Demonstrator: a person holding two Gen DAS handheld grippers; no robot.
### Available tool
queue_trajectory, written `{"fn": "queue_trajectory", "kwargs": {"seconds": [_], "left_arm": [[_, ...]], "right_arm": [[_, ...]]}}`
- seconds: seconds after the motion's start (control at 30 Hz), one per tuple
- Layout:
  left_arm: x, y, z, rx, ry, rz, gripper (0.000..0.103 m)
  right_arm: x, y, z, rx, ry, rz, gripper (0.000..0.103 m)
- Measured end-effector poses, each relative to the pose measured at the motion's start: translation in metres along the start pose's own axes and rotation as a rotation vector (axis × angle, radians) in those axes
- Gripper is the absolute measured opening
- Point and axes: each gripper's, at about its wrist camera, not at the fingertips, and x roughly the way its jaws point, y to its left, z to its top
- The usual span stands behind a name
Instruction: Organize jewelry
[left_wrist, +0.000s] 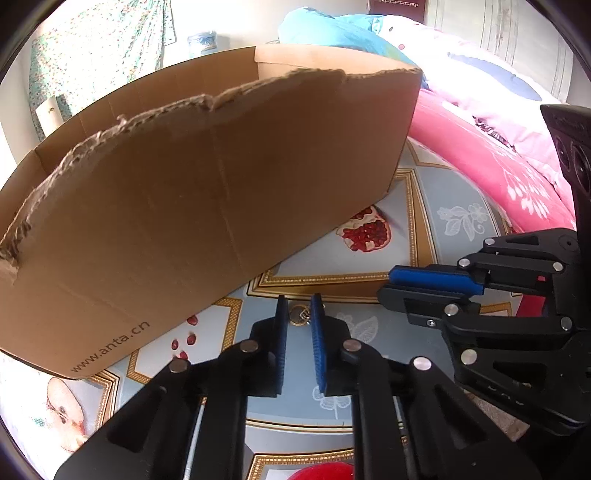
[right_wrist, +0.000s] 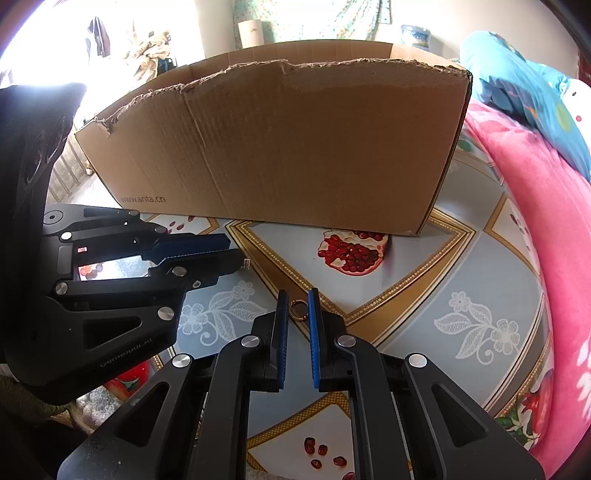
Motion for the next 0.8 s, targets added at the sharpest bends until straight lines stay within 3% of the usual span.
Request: {"fn": "queue_trajectory", "kwargs": {"seconds": [0.53, 0.8], "left_arm": [[-0.034, 0.009, -0.008, -0.026, -0.061, -0.037, 0.012], [-0.099, 0.029, 0.013, -0.061, -0.207, -0.141, 0.012]], "right_arm": [[-0.007, -0.003, -0.007, -0.001, -0.025, 0.000, 0.009], [-0.059, 0.010, 0.013, -0.057, -0.145, 0.035, 0.009]]}}
